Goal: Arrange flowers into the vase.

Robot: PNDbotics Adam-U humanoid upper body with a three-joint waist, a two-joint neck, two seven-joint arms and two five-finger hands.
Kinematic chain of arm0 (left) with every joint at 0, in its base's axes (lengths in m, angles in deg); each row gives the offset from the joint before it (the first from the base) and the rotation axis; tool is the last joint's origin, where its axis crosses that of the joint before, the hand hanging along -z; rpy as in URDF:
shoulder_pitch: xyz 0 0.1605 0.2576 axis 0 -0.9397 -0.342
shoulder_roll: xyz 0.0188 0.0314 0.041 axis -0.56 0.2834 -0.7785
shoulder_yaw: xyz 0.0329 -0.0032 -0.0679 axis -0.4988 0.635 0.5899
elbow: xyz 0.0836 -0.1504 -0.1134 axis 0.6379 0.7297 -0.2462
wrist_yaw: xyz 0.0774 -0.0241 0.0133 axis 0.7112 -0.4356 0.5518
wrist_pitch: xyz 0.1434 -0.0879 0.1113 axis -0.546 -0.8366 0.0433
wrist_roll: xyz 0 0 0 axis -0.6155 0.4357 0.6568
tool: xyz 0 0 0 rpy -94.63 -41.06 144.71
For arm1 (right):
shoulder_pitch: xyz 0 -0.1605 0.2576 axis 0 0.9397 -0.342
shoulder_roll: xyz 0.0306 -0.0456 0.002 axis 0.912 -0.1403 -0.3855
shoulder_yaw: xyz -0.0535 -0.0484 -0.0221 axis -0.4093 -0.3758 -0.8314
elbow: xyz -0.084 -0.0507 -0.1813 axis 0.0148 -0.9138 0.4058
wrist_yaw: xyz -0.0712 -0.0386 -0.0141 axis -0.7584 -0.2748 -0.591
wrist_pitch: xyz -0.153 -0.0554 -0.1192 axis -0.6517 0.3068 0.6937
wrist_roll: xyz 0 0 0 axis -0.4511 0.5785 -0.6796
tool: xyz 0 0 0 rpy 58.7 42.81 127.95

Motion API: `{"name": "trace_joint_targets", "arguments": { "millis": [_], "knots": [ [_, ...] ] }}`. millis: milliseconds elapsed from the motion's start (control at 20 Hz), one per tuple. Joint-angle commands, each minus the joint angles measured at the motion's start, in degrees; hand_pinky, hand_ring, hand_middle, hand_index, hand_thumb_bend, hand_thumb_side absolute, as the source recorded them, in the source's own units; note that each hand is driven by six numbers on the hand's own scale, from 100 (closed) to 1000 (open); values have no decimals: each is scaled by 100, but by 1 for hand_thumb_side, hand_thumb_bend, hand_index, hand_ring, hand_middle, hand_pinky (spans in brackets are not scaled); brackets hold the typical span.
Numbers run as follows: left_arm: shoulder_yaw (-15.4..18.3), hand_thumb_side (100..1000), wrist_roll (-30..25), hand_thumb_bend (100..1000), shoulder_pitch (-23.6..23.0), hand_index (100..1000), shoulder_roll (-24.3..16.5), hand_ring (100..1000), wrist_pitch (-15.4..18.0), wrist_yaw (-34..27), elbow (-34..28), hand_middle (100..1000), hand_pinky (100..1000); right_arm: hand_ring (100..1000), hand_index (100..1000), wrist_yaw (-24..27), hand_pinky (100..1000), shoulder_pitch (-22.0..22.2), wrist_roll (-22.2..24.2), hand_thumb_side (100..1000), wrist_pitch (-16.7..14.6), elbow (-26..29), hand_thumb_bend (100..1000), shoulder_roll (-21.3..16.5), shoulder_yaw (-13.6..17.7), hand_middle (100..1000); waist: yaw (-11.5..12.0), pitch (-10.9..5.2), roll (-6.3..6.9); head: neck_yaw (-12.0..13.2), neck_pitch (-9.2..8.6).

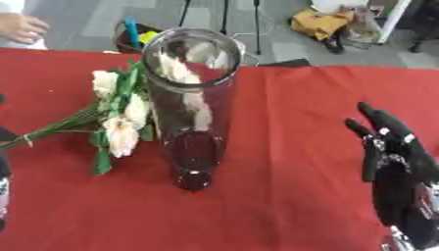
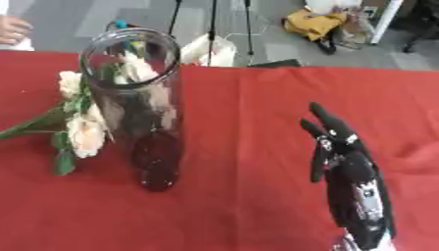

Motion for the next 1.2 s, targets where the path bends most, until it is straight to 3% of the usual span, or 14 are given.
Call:
{"name": "trace_joint_targets", "arguments": {
  "millis": [50,400,600,950,1200],
  "knots": [
    [85,502,-76,100,103,859,-652,796,-288,443,-103,817,551,1000,905,67,918,30,-5,1000,3,77,100,-104,-2,244,-25,-197,32,81,115],
    [-14,404,-542,100,236,889,-1447,801,-911,652,-103,827,575,1000,900,247,908,214,0,1000,-107,77,100,-175,-29,259,-188,-406,81,274,545],
    [-5,357,-933,100,269,906,-1780,796,-1078,667,-103,827,595,999,896,335,903,323,29,1000,-176,77,100,-198,-41,264,-245,-513,86,303,710],
    [-60,282,-1543,100,352,947,-2327,797,-1201,774,-103,833,631,990,891,416,894,479,80,1000,-346,77,100,-212,-68,270,-316,-626,63,236,808],
    [-88,278,-1805,100,439,965,-2503,805,-1269,829,-103,842,646,989,889,414,892,511,105,1000,-424,77,100,-197,-78,268,-385,-619,61,133,731]
  ]
}}
